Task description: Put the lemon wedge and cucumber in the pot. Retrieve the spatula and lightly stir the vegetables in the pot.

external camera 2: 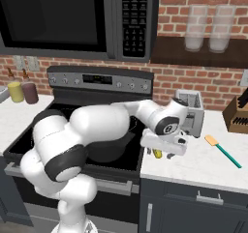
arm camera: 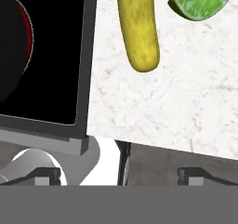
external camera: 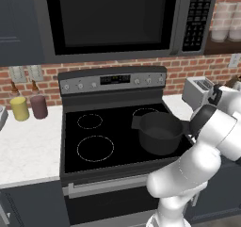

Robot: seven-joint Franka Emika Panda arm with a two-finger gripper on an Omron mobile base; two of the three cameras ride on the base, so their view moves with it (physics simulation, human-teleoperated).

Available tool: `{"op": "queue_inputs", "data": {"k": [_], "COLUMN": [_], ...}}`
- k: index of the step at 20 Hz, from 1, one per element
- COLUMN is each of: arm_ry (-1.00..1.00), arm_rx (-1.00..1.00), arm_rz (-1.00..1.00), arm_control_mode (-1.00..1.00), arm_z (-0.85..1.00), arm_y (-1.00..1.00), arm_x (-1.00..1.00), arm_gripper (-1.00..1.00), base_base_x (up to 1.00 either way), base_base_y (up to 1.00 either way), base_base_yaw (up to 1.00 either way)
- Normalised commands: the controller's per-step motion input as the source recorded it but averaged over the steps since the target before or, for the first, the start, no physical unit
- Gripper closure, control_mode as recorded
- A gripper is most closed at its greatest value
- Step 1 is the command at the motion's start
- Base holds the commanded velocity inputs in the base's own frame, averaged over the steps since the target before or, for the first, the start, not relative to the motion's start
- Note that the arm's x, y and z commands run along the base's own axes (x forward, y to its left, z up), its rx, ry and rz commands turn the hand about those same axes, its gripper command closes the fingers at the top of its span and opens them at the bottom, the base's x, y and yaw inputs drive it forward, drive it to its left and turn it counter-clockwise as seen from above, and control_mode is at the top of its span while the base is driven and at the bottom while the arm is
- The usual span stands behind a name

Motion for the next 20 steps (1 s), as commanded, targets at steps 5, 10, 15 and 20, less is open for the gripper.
{"op": "queue_inputs", "data": {"k": [5,10,15,20], "arm_ry": [-0.20,-0.07,-0.01,0.00], "arm_rx": [0.00,0.00,0.00,0.00], "arm_rz": [0.17,0.06,0.00,0.01], "arm_control_mode": [-1.00,-1.00,-1.00,-1.00], "arm_z": [-0.44,-0.21,-0.05,-0.09], "arm_y": [0.24,0.04,-0.04,-0.06], "arm_x": [0.24,0.41,0.29,0.16], "arm_gripper": [-1.00,-1.00,-1.00,-1.00], "base_base_x": [0.00,0.00,0.00,0.00], "base_base_y": [0.00,0.00,0.00,0.00], "base_base_yaw": [0.00,0.00,0.00,0.00]}}
